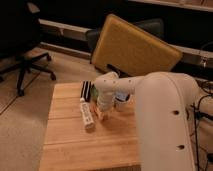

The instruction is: Place the pepper in the ceramic bowl

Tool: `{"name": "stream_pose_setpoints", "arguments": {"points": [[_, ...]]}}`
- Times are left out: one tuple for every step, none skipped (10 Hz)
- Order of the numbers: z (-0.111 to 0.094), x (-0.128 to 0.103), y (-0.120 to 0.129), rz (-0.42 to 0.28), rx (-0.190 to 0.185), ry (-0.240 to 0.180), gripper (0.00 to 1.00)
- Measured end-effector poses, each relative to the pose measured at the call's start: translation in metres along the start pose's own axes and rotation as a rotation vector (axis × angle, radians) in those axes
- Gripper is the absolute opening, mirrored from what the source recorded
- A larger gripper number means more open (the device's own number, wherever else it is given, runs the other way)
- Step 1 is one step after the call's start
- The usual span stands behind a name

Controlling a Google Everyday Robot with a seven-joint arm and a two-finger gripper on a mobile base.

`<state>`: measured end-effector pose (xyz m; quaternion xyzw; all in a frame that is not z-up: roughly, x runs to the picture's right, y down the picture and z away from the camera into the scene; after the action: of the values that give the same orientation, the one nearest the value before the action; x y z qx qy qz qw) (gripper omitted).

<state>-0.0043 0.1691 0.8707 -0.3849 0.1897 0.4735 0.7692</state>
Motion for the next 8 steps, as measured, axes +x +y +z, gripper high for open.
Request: {"name": "stream_pose_setpoints", "arguments": {"points": [[-0.002,0.002,0.000,-0.002,0.002,-0.002,0.00],[-0.013,0.004,0.005,-0.007,0.010,-0.004,0.00],[-0.021,0.003,0.014,-0.016,0.006,-0.009,0.00],[-0.030,0.001,0.029,-0.032,0.001,-0.012,0.00],[-0.045,-0.002,0.051,-0.063,-0.005,-0.018,0.00],[-0.054,-0.005,0.063,-0.085,0.001,-0.021,0.00],[-0.064,-0.008,0.069,-0.102,0.018,-0.028,0.00],[-0.074,-0.013,0.073,-0.116,0.042,-0.039,0.00]]}}
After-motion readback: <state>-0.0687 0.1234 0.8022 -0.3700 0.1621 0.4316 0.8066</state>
